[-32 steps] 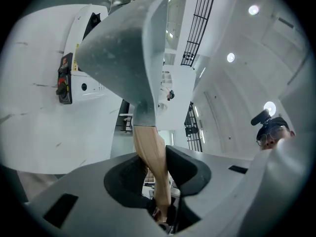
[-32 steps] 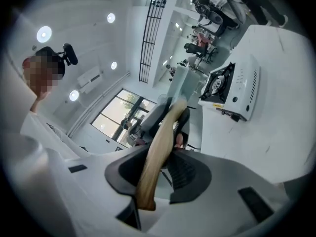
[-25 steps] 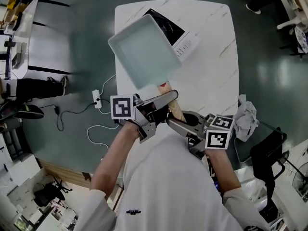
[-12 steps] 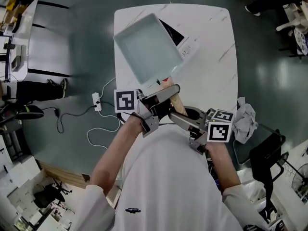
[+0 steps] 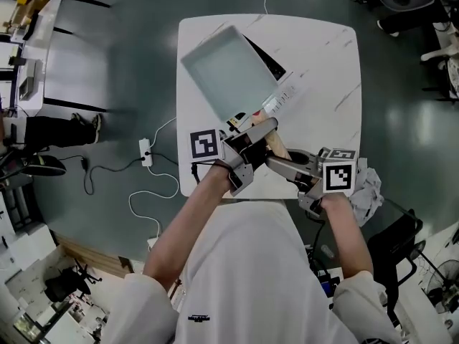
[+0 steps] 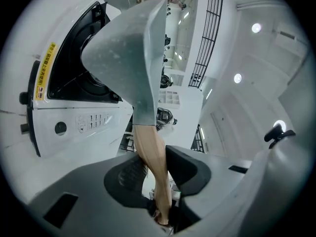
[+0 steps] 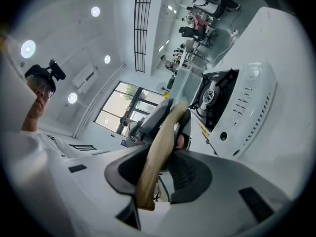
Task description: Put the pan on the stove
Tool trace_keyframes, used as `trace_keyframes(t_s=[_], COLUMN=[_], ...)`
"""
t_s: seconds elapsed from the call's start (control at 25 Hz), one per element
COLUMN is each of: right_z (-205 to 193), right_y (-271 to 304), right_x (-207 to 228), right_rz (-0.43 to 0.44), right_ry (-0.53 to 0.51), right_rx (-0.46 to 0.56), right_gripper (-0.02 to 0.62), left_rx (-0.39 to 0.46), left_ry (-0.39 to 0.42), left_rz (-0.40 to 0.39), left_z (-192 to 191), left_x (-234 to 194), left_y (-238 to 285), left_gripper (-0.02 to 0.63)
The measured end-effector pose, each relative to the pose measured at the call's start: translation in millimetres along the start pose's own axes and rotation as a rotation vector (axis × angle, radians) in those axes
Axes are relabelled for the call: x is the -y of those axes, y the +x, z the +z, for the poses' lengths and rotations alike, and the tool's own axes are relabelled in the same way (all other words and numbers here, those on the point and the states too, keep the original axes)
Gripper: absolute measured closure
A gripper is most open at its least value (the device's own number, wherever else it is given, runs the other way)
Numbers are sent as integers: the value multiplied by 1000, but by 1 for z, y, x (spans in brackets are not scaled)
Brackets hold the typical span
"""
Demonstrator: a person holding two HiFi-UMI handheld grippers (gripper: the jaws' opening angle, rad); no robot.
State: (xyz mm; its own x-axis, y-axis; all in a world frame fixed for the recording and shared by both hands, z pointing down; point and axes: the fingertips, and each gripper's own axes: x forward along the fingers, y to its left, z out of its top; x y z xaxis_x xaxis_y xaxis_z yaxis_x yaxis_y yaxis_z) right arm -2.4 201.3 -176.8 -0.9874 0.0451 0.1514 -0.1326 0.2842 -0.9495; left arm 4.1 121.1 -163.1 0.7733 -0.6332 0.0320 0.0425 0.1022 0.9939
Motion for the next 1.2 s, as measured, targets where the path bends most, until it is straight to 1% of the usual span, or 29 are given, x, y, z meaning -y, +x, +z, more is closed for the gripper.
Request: trace_keyframes(t_s=[0.12,0.2,0.48,0.64,0.8,1.0,1.12,1.2], right_z=[13,20,43,52,55,56,54,53], right_y=[0,1,-5,-7,-8,-9,-9,-11], right_x=[20,32,81,92,96,97,104,107], right_rz=[8,19,35,31,33,30,-12,-21], right_ry=[21,35,33,10,-7,-1,-53,-65], right_rx=[-44,-72,-157,-206,-232,-220,-225,-223], right_gripper=[468,468,468,468,468,472,477,477], left_rx=[45,72,147,191,216,228,228,237], left_ry=[-16,-11,-38,-50,-52,-62,-67,-75], left_rz=[25,38,38,21,-9,-14,-5,-7], left_z=[17,27,56,66,69,69,69,69], left_x=[-17,-26,-63,-69,-69,-69,-72,-74], left_y=[10,17,44,50,53,52,54,56], left_gripper=[492,489,489,489,489,489,489,489])
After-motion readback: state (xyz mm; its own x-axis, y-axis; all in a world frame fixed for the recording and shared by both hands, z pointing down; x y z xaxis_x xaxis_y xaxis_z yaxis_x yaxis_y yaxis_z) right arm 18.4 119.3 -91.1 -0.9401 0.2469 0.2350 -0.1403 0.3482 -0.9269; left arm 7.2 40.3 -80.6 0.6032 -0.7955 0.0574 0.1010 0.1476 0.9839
